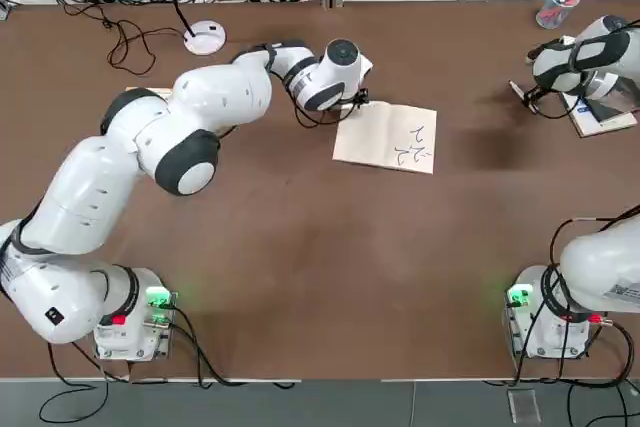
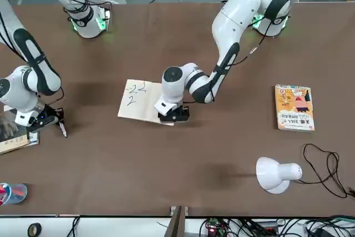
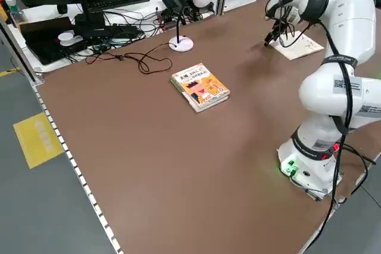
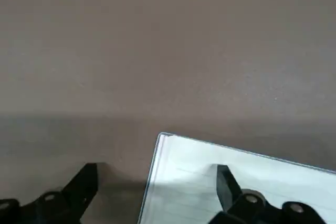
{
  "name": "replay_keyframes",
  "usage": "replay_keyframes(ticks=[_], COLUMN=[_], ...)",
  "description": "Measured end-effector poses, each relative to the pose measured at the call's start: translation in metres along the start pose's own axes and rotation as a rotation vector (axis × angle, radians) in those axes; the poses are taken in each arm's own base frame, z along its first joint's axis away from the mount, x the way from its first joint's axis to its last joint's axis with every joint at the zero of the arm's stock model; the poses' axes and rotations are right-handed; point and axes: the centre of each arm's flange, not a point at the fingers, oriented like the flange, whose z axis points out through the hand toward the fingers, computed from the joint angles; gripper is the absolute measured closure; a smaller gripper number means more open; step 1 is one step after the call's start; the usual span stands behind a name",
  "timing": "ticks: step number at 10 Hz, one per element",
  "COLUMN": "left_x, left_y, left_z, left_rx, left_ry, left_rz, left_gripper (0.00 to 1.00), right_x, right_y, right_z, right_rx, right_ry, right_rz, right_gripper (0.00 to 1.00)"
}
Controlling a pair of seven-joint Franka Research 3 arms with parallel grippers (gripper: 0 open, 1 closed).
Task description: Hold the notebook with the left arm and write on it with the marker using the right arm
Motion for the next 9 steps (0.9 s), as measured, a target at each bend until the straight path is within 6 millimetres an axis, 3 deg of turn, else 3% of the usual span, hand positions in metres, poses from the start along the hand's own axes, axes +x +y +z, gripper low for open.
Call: replay_keyframes(ticks=[5, 9], left_x=[0.0, 0.0], left_y=[0.0, 0.0], left_z=[0.0, 0.0], left_rx=[0.0, 0.0], left_ry=[0.0, 0.0], left_rz=[0.0, 0.0], left_gripper=[0.0, 0.0], right_x=[-0.001, 0.019], right_y=[0.001, -0.03], right_z=[0.0, 0.003], right_rx=[0.074, 0.169], right_ry=[-0.003, -0.108], right_rz=[0.155, 0.372], right_gripper=[0.83, 0.83])
